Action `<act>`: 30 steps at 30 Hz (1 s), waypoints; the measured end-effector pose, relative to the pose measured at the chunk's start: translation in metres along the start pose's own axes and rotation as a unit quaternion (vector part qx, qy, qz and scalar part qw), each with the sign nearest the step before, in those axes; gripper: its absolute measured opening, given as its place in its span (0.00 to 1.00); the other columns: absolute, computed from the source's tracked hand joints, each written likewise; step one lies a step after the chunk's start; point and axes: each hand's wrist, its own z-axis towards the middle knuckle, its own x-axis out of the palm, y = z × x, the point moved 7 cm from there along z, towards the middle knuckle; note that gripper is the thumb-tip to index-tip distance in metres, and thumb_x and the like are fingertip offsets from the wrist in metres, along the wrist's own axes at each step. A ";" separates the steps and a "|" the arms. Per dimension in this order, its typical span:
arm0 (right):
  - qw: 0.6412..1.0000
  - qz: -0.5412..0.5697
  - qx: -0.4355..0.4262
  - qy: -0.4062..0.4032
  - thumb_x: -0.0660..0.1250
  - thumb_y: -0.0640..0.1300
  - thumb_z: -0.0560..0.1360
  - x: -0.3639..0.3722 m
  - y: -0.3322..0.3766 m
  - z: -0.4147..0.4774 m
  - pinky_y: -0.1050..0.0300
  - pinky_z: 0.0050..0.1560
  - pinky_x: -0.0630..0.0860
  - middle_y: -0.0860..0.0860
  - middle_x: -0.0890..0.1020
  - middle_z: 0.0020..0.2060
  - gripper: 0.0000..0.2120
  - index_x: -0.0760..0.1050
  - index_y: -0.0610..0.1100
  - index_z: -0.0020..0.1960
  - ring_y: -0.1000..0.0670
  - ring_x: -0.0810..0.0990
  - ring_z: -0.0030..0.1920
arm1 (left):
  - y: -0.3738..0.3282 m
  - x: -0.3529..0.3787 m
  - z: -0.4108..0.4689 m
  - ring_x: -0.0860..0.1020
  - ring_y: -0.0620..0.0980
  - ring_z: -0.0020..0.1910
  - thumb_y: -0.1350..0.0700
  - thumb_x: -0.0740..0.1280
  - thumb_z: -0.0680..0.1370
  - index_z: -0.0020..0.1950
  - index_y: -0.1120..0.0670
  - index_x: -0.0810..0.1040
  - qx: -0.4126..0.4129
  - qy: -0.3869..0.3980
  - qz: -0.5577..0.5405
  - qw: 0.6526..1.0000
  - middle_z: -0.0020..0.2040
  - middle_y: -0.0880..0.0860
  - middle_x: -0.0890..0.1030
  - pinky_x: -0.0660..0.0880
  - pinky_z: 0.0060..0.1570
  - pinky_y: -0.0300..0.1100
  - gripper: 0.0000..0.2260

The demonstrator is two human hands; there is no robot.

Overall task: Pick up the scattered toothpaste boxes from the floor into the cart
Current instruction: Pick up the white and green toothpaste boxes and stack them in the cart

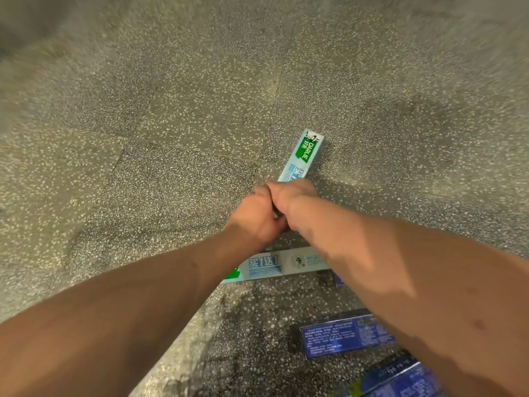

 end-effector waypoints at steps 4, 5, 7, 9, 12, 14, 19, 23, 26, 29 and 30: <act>0.977 -0.184 -0.103 -0.015 0.73 0.53 0.77 -0.015 0.022 0.004 0.61 0.22 0.68 0.49 0.74 0.35 0.18 0.73 0.42 0.58 0.52 0.72 0.29 | 0.008 -0.004 -0.007 0.80 0.53 0.48 0.36 0.63 0.77 0.70 0.55 0.66 0.041 0.051 0.020 0.998 0.55 0.52 0.78 0.83 0.46 0.50 0.30; 0.959 -0.247 -0.137 -0.012 0.74 0.52 0.77 -0.015 0.030 0.005 0.60 0.24 0.68 0.50 0.74 0.36 0.18 0.72 0.44 0.58 0.53 0.73 0.30 | 0.012 -0.009 -0.009 0.79 0.51 0.48 0.35 0.62 0.76 0.69 0.53 0.66 0.043 0.039 0.050 0.997 0.57 0.51 0.77 0.82 0.46 0.49 0.30; 0.907 -0.372 -0.199 -0.009 0.75 0.50 0.76 -0.013 0.042 0.003 0.60 0.26 0.68 0.50 0.75 0.38 0.17 0.71 0.46 0.56 0.53 0.74 0.32 | 0.019 -0.025 -0.013 0.75 0.50 0.52 0.35 0.65 0.75 0.70 0.53 0.63 0.040 -0.039 0.112 0.992 0.61 0.51 0.72 0.79 0.48 0.48 0.31; 0.850 -0.469 -0.242 0.002 0.77 0.49 0.74 -0.010 0.049 -0.003 0.59 0.30 0.72 0.51 0.78 0.40 0.16 0.73 0.46 0.55 0.52 0.77 0.35 | 0.022 -0.041 -0.015 0.70 0.52 0.61 0.32 0.65 0.72 0.72 0.53 0.60 0.052 -0.125 0.193 0.972 0.65 0.53 0.67 0.76 0.60 0.52 0.37; 0.787 -0.547 -0.282 0.038 0.77 0.48 0.72 -0.002 0.046 -0.013 0.57 0.38 0.79 0.51 0.80 0.42 0.15 0.75 0.48 0.54 0.51 0.80 0.40 | 0.027 -0.048 -0.016 0.61 0.58 0.73 0.25 0.58 0.71 0.76 0.53 0.56 0.071 -0.134 0.292 0.944 0.74 0.56 0.60 0.63 0.72 0.61 0.44; 0.767 -0.567 -0.291 0.071 0.76 0.46 0.72 0.002 0.037 -0.017 0.58 0.40 0.80 0.51 0.80 0.43 0.13 0.75 0.49 0.52 0.52 0.80 0.41 | 0.033 -0.043 -0.015 0.57 0.57 0.78 0.24 0.48 0.74 0.79 0.53 0.55 0.075 -0.097 0.330 0.936 0.78 0.55 0.58 0.55 0.75 0.65 0.43; 0.782 -0.530 -0.300 0.131 0.75 0.43 0.72 0.004 0.014 -0.020 0.53 0.46 0.84 0.51 0.81 0.44 0.10 0.77 0.50 0.51 0.51 0.82 0.44 | 0.051 -0.016 -0.015 0.65 0.53 0.76 0.35 0.56 0.82 0.77 0.51 0.60 0.081 -0.002 0.296 0.952 0.75 0.50 0.69 0.57 0.76 0.64 0.30; 0.791 -0.511 -0.297 0.160 0.74 0.43 0.75 0.010 -0.007 -0.019 0.55 0.44 0.82 0.54 0.81 0.44 0.10 0.77 0.53 0.53 0.52 0.81 0.43 | 0.061 0.001 -0.019 0.70 0.53 0.70 0.42 0.64 0.82 0.73 0.52 0.64 0.051 0.040 0.231 0.971 0.68 0.50 0.72 0.66 0.73 0.59 0.24; 0.784 -0.511 -0.302 0.182 0.72 0.49 0.77 0.013 -0.016 -0.025 0.57 0.40 0.80 0.54 0.81 0.43 0.09 0.75 0.53 0.54 0.53 0.81 0.41 | 0.071 0.009 -0.020 0.70 0.50 0.65 0.43 0.66 0.81 0.69 0.50 0.65 0.037 0.043 0.193 0.980 0.64 0.47 0.73 0.71 0.69 0.57 0.21; 0.748 -0.530 -0.334 0.217 0.66 0.54 0.81 0.015 -0.022 -0.037 0.55 0.49 0.78 0.52 0.78 0.45 0.12 0.72 0.48 0.60 0.50 0.78 0.45 | 0.082 0.015 -0.023 0.70 0.48 0.60 0.41 0.65 0.79 0.65 0.48 0.66 0.021 0.066 0.155 0.986 0.59 0.45 0.72 0.73 0.65 0.56 0.20; 0.732 -0.546 -0.336 0.228 0.65 0.60 0.80 0.015 -0.026 -0.038 0.52 0.58 0.77 0.52 0.78 0.49 0.21 0.70 0.48 0.66 0.49 0.79 0.50 | 0.084 0.018 -0.024 0.70 0.48 0.58 0.41 0.65 0.79 0.65 0.48 0.65 0.018 0.076 0.149 0.986 0.58 0.46 0.72 0.74 0.64 0.55 0.19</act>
